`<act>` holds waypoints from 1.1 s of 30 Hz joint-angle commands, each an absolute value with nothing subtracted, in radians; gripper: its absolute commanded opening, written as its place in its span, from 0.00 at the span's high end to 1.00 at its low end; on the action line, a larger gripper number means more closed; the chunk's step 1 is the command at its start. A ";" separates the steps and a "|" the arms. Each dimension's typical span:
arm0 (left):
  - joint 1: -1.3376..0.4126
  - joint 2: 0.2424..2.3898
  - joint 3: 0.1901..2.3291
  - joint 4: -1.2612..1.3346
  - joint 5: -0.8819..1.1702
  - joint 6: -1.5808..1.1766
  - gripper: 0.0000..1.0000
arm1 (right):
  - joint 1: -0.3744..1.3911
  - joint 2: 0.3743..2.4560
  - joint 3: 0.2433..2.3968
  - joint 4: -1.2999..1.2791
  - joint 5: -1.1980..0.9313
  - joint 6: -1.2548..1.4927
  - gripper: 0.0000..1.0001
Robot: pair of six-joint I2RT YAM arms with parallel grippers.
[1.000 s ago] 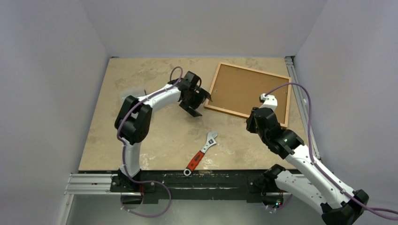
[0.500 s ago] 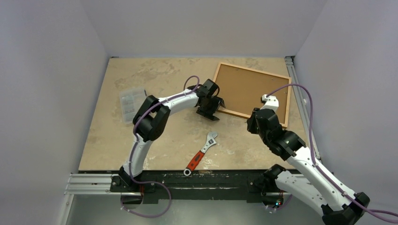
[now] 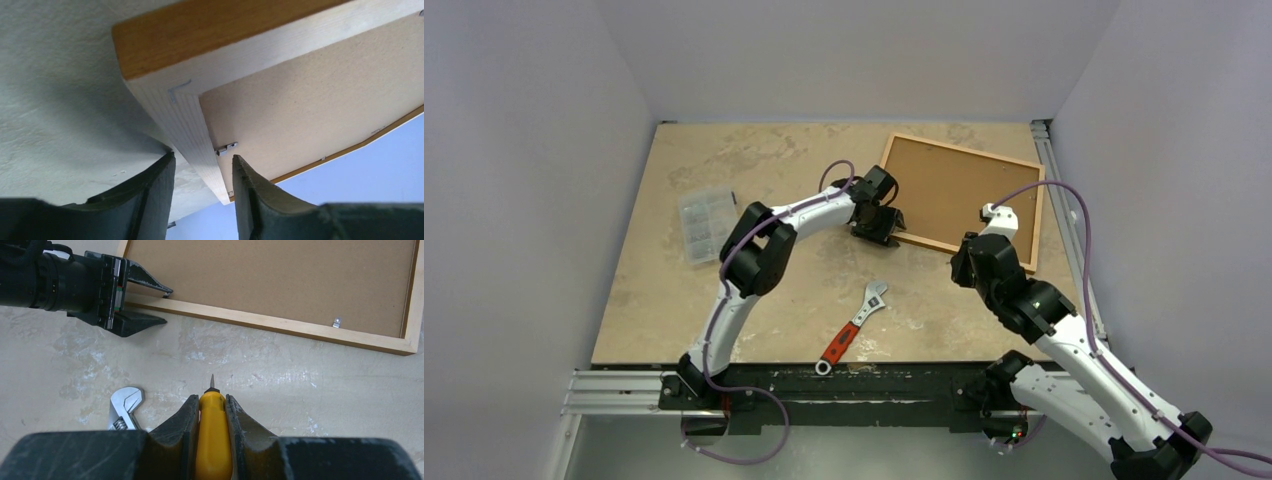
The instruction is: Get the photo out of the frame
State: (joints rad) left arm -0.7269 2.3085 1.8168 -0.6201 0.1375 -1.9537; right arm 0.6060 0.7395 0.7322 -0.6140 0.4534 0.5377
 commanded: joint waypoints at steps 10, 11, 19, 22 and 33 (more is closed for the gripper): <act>-0.722 2.325 1.849 -0.652 0.076 -1.716 0.88 | 0.607 0.753 0.723 -0.581 0.459 0.520 1.00; -0.718 2.323 1.844 -0.645 0.078 -1.687 0.93 | 0.607 0.761 0.724 -0.579 0.456 0.518 1.00; -0.678 2.305 1.879 -0.634 0.068 -1.408 1.00 | 0.607 0.834 0.721 -0.525 0.445 0.506 1.00; -0.654 2.301 1.895 -0.634 0.061 -1.314 1.00 | 0.607 0.880 0.726 -0.486 0.435 0.496 1.00; -0.602 2.342 1.966 -0.498 0.182 -1.003 1.00 | 0.603 1.134 0.793 -0.267 0.363 0.405 1.00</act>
State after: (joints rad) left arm -0.6064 2.3291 1.8778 -0.5701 0.1143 -1.2251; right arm 0.6060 1.0786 0.7292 -0.3927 0.3885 0.4606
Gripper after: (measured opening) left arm 0.232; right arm 0.180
